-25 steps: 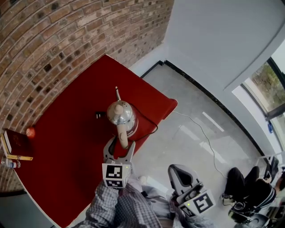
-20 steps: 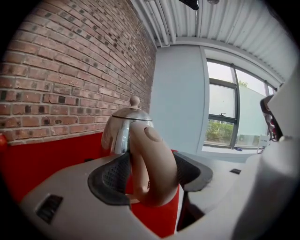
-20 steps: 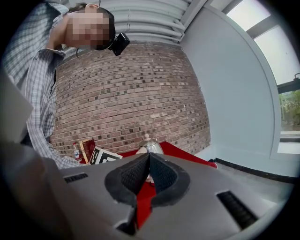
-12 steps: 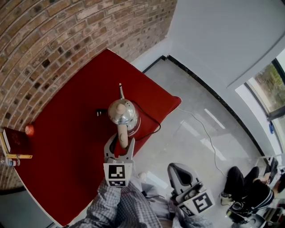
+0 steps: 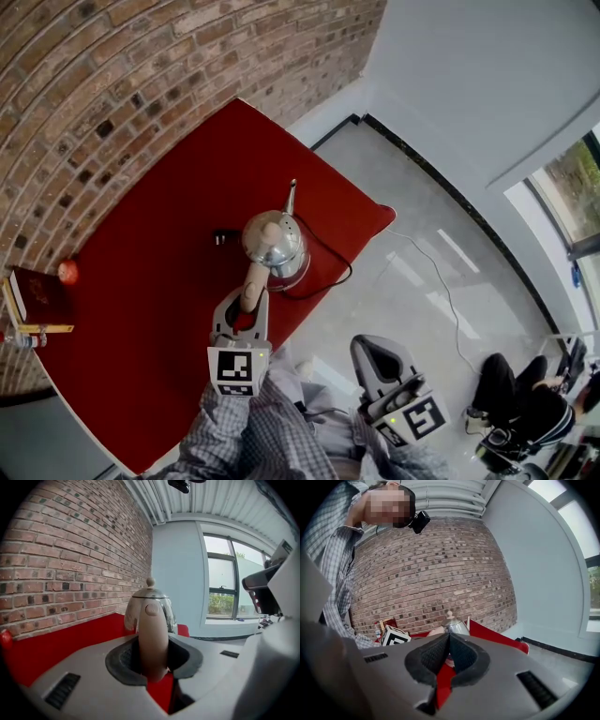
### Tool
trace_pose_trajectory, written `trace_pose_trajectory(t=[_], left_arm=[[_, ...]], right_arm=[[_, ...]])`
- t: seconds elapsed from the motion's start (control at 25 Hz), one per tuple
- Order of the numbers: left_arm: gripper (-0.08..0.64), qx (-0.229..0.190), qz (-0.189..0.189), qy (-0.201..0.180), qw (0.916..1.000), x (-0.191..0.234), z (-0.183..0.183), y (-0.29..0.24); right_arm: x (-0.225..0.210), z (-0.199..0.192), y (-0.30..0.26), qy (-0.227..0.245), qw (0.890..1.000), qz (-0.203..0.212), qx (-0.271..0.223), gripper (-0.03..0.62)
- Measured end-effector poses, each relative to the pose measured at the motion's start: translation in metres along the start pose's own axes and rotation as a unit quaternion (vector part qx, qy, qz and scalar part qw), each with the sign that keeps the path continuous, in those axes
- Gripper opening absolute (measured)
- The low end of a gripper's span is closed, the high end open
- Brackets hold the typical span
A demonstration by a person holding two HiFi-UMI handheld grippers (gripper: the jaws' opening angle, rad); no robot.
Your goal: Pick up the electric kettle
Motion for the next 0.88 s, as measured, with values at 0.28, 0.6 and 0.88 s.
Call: trace_pose_trajectory(t=[0.28, 0.6, 0.88], left_arm=[[0.092, 0.01, -0.04, -0.026, 0.9988, 0.024, 0.001, 0.003], [0.092, 0.016, -0.083, -0.038, 0.9957, 0.035, -0.002, 0.006], [0.092, 0.026, -0.101, -0.039, 0.9938, 0.037, -0.003, 0.006]], right_arm=[[-0.011, 0.003, -0.046, -0.001, 1.0, 0.004, 0.003, 0.006], [-0.035, 0.003, -0.118, -0.04, 0.999, 0.019, 0.01, 0.009], [-0.049, 0.001, -0.189, -0.083, 0.994, 0.065, 0.035, 0.146]])
Point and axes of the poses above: the fingertips, and each gripper's own axes: y backward along the fingers, x to its left, z out of its top, the point moved 7 cm from there along y, backward along the fingers, and after that the axes turned 13 degrees about -z, right-handed, at the moved point
